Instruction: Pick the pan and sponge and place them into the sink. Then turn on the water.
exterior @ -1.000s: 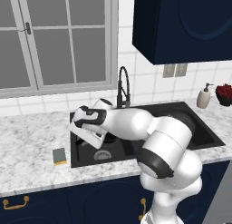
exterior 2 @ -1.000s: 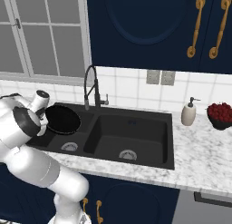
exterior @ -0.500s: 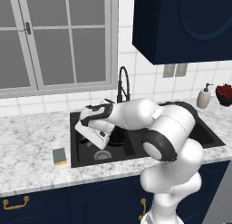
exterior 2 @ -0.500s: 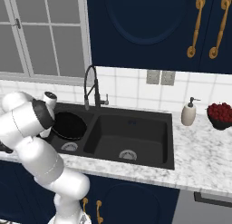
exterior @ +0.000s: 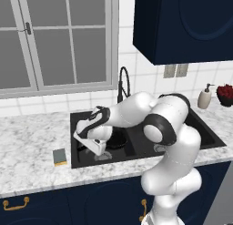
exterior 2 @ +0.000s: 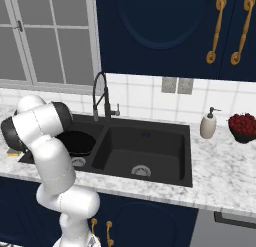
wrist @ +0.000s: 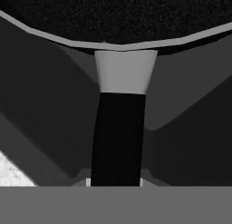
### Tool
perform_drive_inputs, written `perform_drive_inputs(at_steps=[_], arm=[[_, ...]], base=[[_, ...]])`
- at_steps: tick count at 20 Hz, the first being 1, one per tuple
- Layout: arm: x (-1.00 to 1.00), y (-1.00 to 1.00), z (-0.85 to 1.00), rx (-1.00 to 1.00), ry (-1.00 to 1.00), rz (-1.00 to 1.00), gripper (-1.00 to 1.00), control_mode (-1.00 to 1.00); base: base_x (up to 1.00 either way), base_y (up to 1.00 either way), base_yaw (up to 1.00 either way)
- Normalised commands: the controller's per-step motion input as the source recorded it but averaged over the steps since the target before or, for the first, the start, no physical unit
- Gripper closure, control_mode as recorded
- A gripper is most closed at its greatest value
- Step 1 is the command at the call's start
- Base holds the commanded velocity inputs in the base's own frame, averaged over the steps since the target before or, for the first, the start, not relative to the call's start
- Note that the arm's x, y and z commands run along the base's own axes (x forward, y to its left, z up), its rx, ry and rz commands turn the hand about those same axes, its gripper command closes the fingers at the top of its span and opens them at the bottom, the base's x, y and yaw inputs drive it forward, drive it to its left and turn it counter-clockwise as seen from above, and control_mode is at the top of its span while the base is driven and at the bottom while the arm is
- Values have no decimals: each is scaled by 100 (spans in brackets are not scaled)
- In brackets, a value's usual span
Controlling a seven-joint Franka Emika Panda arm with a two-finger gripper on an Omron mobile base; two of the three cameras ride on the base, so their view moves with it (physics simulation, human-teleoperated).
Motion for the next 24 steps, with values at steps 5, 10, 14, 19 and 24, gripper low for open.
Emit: perform_drive_inputs(at_steps=[5,10,14,19,24], arm=[[0,11,-7,0,15,-1,100,-100],[5,27,0,0,7,4,100,-100],[14,1,-19,0,2,5,100,-100],[5,-1,-20,0,0,5,100,-100],[-4,-32,-28,0,0,2,100,-100]], base=[[0,0,0],[0,0,0],[0,0,0],[0,0,0],[0,0,0]])
